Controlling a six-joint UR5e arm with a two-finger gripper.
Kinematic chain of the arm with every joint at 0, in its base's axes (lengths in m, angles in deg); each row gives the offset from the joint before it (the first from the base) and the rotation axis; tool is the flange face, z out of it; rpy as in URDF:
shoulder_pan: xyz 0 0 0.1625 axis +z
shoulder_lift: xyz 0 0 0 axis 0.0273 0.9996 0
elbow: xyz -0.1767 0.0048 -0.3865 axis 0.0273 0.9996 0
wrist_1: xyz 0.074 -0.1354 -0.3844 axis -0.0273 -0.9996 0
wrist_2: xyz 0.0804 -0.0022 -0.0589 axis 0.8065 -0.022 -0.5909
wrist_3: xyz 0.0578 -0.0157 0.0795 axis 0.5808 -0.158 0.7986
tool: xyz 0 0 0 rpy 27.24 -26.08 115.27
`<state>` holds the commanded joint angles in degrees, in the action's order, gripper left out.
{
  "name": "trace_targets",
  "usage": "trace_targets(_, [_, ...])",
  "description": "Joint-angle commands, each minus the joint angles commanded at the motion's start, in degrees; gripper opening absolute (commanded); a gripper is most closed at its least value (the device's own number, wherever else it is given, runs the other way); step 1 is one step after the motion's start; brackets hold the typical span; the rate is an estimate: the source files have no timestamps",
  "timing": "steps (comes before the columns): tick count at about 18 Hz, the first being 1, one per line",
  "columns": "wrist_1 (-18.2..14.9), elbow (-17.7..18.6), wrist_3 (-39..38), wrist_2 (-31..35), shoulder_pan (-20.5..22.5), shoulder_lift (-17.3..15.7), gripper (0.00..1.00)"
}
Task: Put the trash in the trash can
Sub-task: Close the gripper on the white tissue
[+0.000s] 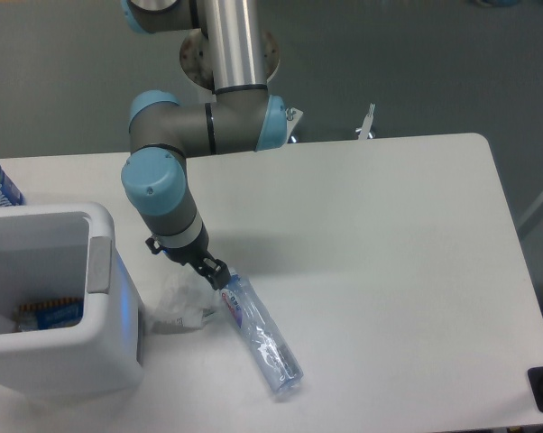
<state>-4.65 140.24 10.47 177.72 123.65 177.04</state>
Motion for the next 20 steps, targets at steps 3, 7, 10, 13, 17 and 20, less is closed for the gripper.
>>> trace_targets(3, [-0.1,-0.2,-0.1,0.0,-0.5,0.0,0.70])
trace_targets(7, [-0.3,-0.3,-0.2,0.2,-0.4,0.0,0.25])
trace_targets(10, [-0.3,-0.3,-0.9,0.1,-0.4,-0.1,0.00])
trace_targets(13, [-0.3,-0.3,-1.6,-0.1,-0.4,-0.1,0.00])
trace_targets(17, [-0.3,-0.4,-1.6,-0.5,-0.4,-0.4,0.00])
trace_targets(20, [-0.3,-0.9,-1.5,-0.8,-0.1,-0.9,0.00])
